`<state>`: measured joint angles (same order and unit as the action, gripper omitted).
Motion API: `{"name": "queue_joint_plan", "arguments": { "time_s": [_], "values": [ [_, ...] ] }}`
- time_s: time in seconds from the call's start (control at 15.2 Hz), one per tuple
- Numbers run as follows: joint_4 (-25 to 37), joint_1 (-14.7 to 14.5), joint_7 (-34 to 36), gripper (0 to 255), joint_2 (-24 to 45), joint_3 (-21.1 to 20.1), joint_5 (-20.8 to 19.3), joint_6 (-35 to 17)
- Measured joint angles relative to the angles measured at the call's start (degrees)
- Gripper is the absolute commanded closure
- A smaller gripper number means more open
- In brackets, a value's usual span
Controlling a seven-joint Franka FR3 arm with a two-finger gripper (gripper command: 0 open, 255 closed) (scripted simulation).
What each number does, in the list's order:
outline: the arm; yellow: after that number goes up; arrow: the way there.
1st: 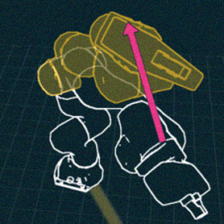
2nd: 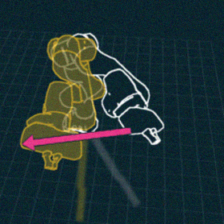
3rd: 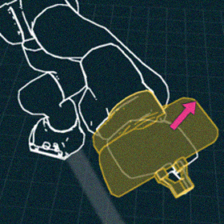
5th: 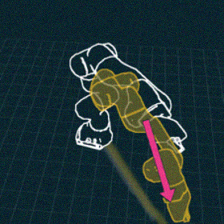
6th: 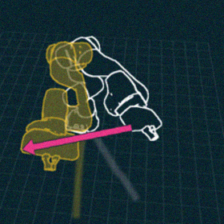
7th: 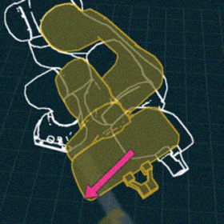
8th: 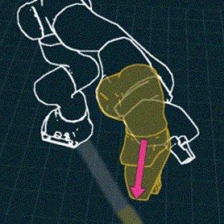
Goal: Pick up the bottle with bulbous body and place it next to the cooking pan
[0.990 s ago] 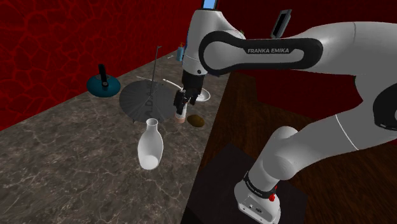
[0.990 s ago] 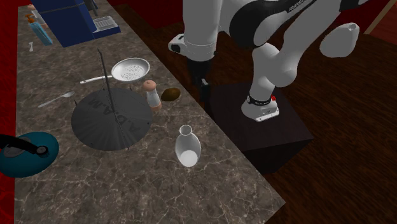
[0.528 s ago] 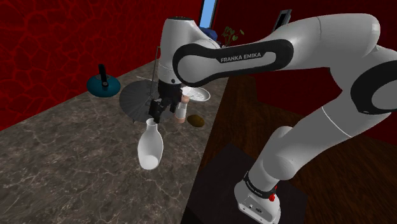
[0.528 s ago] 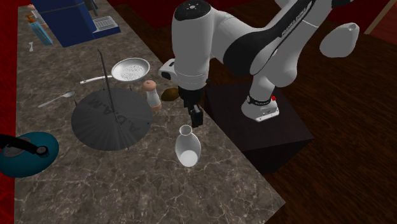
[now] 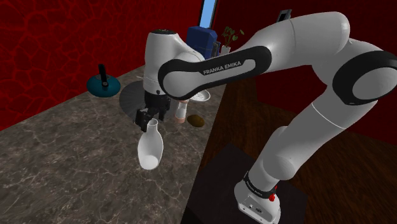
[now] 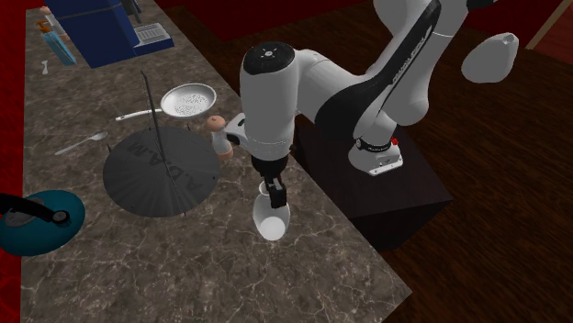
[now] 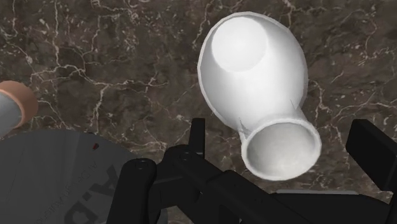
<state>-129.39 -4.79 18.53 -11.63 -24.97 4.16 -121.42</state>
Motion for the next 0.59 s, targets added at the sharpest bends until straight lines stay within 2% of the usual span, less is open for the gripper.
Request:
{"name": "queue_joint_plan", "arguments": {
  "time_s": [0.2, 0.59],
  "values": [
    [-1.5, 0.0, 0.4, 0, 1.1, -0.3, -0.4, -2.5],
    [-1.7, 0.0, 0.4, 0, 1.3, -0.3, -0.4, -2.9]
  ]
}}
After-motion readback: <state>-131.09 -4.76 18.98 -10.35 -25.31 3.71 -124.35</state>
